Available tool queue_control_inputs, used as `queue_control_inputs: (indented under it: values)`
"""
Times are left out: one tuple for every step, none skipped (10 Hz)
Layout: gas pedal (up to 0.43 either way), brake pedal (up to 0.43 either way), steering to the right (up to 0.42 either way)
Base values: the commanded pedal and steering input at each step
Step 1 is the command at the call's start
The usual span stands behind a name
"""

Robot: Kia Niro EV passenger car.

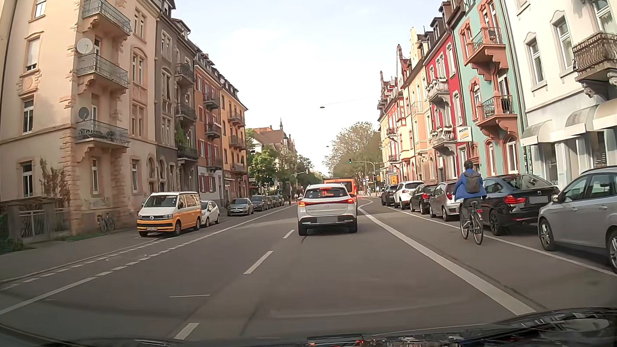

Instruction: Follow the waypoints while adhering to traffic rules and regulations

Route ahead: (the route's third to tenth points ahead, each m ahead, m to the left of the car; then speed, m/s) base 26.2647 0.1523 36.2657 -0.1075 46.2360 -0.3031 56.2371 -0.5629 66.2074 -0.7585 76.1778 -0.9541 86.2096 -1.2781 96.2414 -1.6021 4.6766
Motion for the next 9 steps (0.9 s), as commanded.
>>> queue_control_inputs:
  values:
    - [0.000, 0.159, 0.015]
    - [0.000, 0.177, 0.015]
    - [0.000, 0.183, 0.014]
    - [0.000, 0.195, 0.015]
    - [0.000, 0.201, 0.012]
    - [0.000, 0.207, 0.009]
    - [0.000, 0.213, 0.006]
    - [0.000, 0.213, 0.006]
    - [0.000, 0.213, 0.006]
